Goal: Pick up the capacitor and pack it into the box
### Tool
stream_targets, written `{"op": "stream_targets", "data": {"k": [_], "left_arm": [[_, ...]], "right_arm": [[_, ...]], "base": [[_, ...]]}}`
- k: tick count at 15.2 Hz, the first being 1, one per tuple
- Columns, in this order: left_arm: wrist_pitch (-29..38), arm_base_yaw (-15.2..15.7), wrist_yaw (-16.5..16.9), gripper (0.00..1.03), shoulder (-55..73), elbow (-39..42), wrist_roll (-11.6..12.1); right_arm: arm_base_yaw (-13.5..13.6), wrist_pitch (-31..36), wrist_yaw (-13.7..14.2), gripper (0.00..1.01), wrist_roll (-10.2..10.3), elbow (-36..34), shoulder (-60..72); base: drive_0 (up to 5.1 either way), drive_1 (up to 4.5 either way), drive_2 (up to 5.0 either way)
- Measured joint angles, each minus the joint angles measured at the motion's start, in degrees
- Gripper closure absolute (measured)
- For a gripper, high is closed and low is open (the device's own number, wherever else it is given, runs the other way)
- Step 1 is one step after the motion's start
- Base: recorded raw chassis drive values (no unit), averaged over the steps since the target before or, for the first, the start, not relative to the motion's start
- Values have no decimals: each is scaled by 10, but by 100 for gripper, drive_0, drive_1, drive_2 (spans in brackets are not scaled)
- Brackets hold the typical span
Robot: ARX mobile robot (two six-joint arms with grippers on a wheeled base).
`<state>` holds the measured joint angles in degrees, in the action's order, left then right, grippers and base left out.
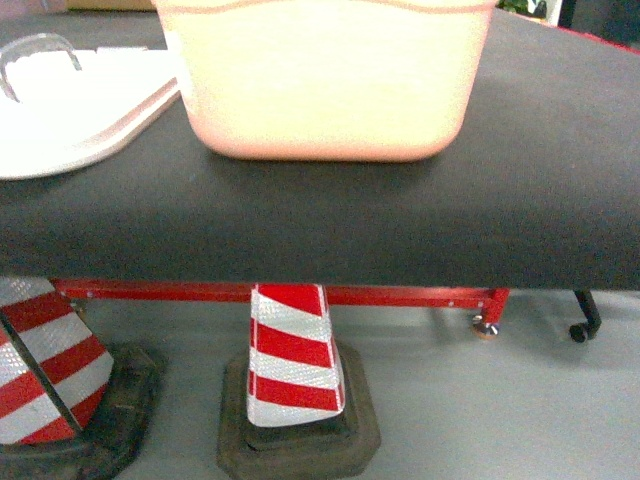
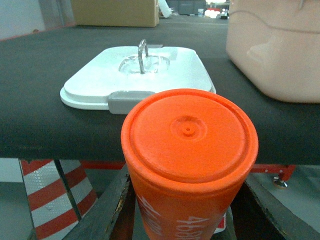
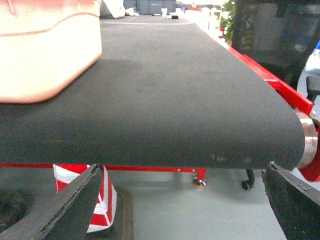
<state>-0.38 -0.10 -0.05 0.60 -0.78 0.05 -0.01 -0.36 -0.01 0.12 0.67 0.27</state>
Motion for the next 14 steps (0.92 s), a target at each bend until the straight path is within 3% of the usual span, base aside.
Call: {"op": "stream_targets", "data": {"k": [14], "left_arm": [[0,0,0,60,0,0,0]], "right_arm": [[0,1,0,3,0,0,0]], "base": [[0,0,0]]}}
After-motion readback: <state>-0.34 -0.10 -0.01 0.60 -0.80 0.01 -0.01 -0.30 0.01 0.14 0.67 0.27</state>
